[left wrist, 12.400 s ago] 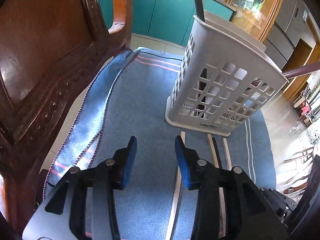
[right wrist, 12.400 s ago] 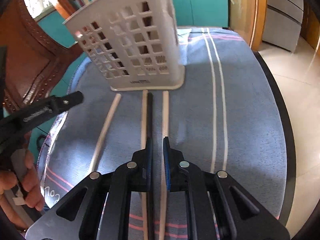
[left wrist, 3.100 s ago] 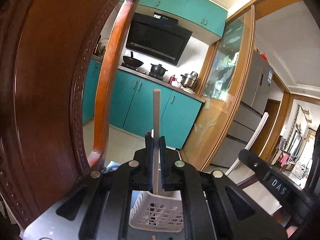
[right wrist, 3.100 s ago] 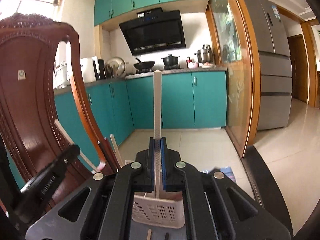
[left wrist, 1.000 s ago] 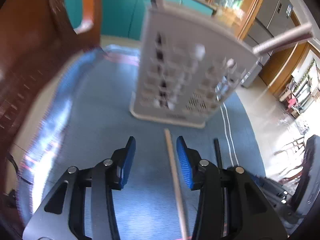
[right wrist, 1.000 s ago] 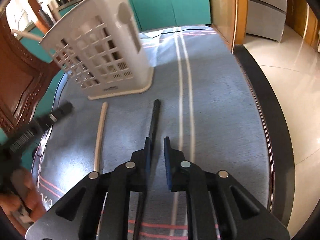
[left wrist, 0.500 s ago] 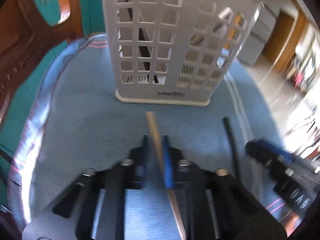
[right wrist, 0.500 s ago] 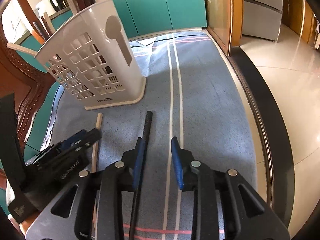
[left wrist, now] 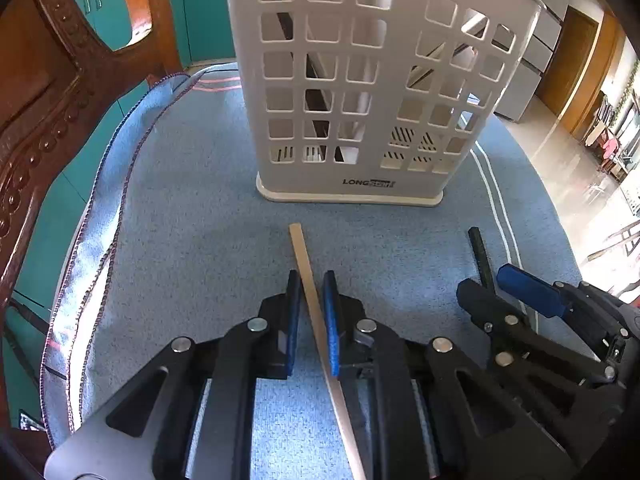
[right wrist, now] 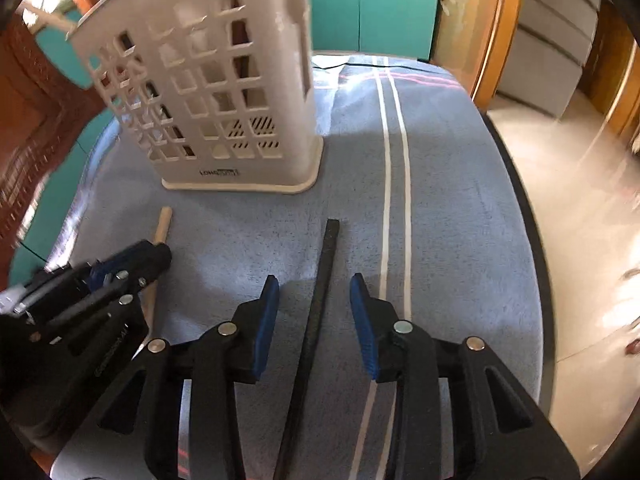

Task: Organize utensils
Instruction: 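Close the left gripper on the light wooden chopstick while the right closes on the black one, then lift both chopsticks into the white basket and open both grippers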

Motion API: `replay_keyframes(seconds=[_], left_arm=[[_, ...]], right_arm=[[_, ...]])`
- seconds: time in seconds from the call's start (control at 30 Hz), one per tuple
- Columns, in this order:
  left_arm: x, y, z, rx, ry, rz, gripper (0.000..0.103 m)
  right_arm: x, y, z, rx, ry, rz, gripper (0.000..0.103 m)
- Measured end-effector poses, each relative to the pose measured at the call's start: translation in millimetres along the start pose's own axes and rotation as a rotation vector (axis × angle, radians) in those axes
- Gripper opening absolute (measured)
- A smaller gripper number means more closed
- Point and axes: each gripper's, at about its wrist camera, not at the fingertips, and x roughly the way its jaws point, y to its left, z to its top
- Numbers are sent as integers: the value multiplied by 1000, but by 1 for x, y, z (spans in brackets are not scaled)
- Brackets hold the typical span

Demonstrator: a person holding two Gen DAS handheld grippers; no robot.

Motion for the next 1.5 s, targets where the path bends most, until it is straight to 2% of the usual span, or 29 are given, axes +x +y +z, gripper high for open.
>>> replay_keyframes(seconds=[0.2, 0.27, 0.37, 0.4, 0.57, 0.67, 0.9, 1.0, 1.17, 1.23, 1.33, 1.4, 1.5], left_arm=[[7, -11, 4, 9, 5, -2, 14], [3, -7, 4, 9, 6, -4, 14], [2, 2, 6, 7, 9, -9, 14], [1, 5, 6, 1, 10, -12, 14], [-3, 22, 9, -60, 4, -26, 8], [-14, 28, 14, -76, -42, -23, 7], [-65, 39, 23, -111, -241, -38, 7], [-101, 44, 24, -105, -373, -36, 7], [-182, 56, 25, -104, -640, -51, 7], [-214, 67, 32, -124, -738, -90, 7], [-246, 88, 45, -184, -856, -192, 7], [-258, 96, 55, -239, -913, -227, 7], [-257, 103, 73, -298, -1000, -276, 7]], right_arm=[[-1, 7, -3, -44, 4, -37, 37], [-3, 8, -3, -51, 10, -37, 33], [-3, 13, -3, -62, 14, -15, 19], [-3, 13, -3, -62, 15, 7, 11], [-7, 5, -1, 16, 14, 106, 6], [-23, -4, -1, 37, -40, 109, 6], [-78, -25, 1, 77, -176, 147, 6], [-105, -27, -2, 74, -244, 152, 6], [-155, -29, -1, 71, -378, 169, 7], [-178, -29, 2, 65, -449, 177, 7], [-211, -29, 16, 42, -554, 194, 7], [-230, -24, 25, 28, -623, 188, 7], [-263, -21, 52, 29, -738, 212, 7]])
